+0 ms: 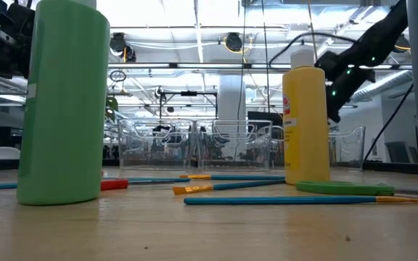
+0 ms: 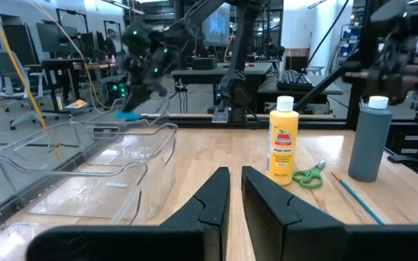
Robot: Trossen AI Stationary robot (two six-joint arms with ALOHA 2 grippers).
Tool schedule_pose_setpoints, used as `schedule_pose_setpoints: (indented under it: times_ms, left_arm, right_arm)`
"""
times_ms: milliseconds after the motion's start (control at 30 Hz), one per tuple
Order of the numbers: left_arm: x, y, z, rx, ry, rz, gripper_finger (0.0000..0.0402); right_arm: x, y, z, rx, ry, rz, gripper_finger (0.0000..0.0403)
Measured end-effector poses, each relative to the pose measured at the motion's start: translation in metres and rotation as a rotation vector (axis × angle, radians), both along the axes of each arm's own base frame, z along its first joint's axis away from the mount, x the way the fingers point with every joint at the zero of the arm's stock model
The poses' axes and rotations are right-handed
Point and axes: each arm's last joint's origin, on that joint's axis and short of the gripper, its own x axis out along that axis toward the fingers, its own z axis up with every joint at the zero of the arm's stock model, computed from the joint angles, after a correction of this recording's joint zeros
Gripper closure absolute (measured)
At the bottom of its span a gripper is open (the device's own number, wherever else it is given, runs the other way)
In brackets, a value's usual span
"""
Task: Pick & Place Paint Supplies
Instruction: Put the blue scissors into the right transparent bin, then put the yellow paint bottle into the middle transparent bin
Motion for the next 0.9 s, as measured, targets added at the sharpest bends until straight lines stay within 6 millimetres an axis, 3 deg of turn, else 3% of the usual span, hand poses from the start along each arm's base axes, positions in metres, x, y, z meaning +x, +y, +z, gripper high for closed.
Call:
schedule_pose_setpoints:
  times_ms: [300,633,767,900]
  left_arm:
    - [0.0,0.0,0.0,0.0,0.0,0.0,0.0355]
    - [0.0,0.0,0.0,0.0,0.0,0.0,0.0355]
    - [0.0,0.0,0.0,0.0,0.001,0.0,0.0355]
    - [0.0,0.0,0.0,0.0,0.001,0.0,0.0355]
  right_arm:
    - [0.001,-0.009,-0.025,0.042,0.125,-0.068,0.0396]
    - [-0.001,-0.011,-0.026,0.025,0.178,-0.16,0.0354]
    - [0.0,-0.008,-0.02,0.005,0.167,-0.155,0.0325]
    - [0.007,0.005,0.002,-0.073,0.117,-0.113,0.0291]
